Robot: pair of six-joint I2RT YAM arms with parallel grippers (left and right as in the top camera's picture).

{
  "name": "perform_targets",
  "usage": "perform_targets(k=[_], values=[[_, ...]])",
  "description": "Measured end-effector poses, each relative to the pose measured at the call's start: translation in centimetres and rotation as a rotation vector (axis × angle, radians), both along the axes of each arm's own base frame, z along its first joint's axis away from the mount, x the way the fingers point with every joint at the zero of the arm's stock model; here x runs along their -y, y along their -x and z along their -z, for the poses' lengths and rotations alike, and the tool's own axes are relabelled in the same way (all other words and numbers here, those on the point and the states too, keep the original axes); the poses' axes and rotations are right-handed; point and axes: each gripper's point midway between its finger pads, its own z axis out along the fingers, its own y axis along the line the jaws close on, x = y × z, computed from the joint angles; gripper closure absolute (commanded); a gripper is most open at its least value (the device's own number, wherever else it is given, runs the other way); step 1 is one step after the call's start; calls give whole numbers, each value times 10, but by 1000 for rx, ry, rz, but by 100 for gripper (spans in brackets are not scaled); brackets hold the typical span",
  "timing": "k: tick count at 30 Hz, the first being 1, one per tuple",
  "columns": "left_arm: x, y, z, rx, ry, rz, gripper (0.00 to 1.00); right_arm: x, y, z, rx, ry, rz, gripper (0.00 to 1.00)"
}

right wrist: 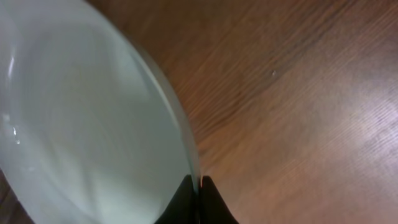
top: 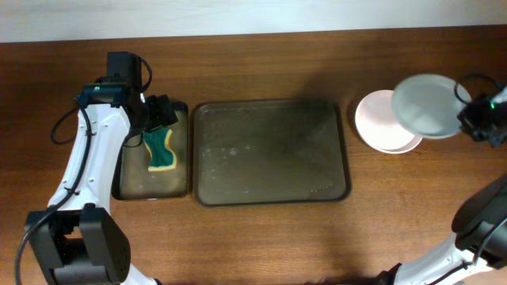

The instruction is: Clean dirty plates on tray and stack at the side

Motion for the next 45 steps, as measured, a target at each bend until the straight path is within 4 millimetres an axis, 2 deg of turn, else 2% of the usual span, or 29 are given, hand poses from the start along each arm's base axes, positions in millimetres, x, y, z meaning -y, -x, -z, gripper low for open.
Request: perform_targets(k=[3, 7, 9, 11, 13, 16, 19, 23, 24, 26, 30, 32, 33, 35, 37, 38, 42, 45], values=[[0, 0, 0, -1, 0, 0, 1, -6, 1, 33, 18, -35, -1, 96], [0, 0, 0, 0, 0, 0, 1, -34, -6, 61, 31, -67, -63, 96], [0, 0, 0, 0, 0, 0, 1, -50, -13, 64, 28, -63, -106, 95], [0, 0, 0, 0, 0, 0, 1, -68, -25, 64, 26, -34, -161, 70], [0, 0, 0, 0, 0, 0, 1, -78, -28, 65, 2, 1, -188, 67], [0, 0, 0, 0, 0, 0, 1, -84, -30, 67, -35, 63, -202, 55], [0, 0, 0, 0, 0, 0, 1, -80, -28, 68, -59, 97, -189, 61], [0, 0, 0, 0, 0, 0, 1, -80, -18, 70, -104, 96, -182, 62], [0, 0, 0, 0, 0, 0, 0, -82, -13, 69, -123, 87, -183, 61], [0, 0, 0, -1, 0, 0, 1, -84, -9, 63, -147, 74, -186, 50], [0, 0, 0, 0, 0, 0, 1, -93, -15, 28, -114, 62, -203, 23], [0, 0, 0, -1, 0, 0, 1, -111, -23, -11, -17, 52, -230, 4], [0, 0, 0, -1, 0, 0, 1, -120, -24, -34, 40, 55, -251, 2], [0, 0, 0, -1, 0, 0, 1, -141, -12, -81, 136, 60, -282, 2], [0, 0, 0, 0, 0, 0, 1, -164, 19, -129, 210, 74, -312, 2], [0, 0, 0, -1, 0, 0, 1, -179, 50, -158, 256, 93, -332, 2], [0, 0, 0, -2, 0, 0, 0, -209, 116, -194, 315, 120, -390, 2], [0, 1, 0, -2, 0, 0, 1, -223, 156, -203, 333, 121, -423, 2]])
